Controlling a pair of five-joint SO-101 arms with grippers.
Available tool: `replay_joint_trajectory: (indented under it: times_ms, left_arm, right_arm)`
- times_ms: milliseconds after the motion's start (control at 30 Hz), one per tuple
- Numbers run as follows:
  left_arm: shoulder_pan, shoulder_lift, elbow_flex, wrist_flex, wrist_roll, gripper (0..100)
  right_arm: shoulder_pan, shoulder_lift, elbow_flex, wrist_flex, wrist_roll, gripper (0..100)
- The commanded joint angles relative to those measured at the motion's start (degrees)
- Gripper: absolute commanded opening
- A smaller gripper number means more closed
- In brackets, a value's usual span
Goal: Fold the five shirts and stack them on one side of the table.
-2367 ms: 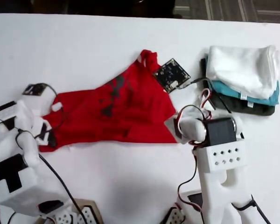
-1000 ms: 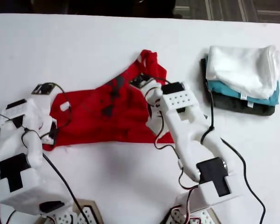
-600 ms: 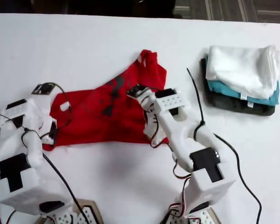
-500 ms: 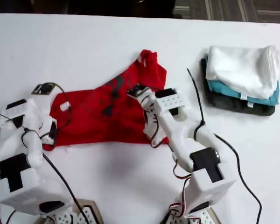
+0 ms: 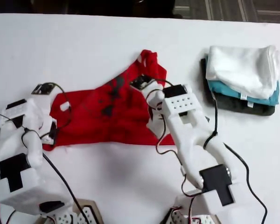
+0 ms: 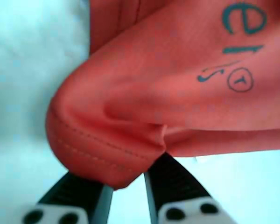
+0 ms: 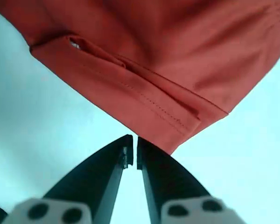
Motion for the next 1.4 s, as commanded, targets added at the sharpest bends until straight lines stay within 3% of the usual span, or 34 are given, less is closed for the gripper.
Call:
replay_joint_trajectory:
  times_ms: [0,267,667,800,1200,1267,1367]
  left_arm:
    - [-1.2,0.4,-0.4,-1.7,0.5,3]
    - [-1.2,0.4,-0.3,-1.7,0.5,3]
    - [-1.2,0.4,-0.3,-1.7,0.5,3]
    - [-1.2,0.4,-0.3,-1.7,0.5,3]
    - [-1.2,0.4,-0.4,-1.7,0.5,3]
    - [-1.2,0.4,-0.4,-1.7,0.5,3]
    - [-1.2,0.4,-0.4,-1.7,0.5,3]
  right_arm:
    - [0.7,-2.3,-1.8,-1.0,-0.1,2.6]
    - [3.6,8.6,-2.1,-9.8,-0.1,18.4]
    - [3.4,9.6,-1.0,-5.8,0.2,18.4]
    - [1.7,9.5,2.4,-5.4,3.7,18.3]
    - [1.2,9.6,4.3,-10.8,4.4,18.3]
    - [1.1,9.6,4.4,-10.7,4.3,15.2]
    - [0.8,8.8,4.4,-9.5,4.0,0.4]
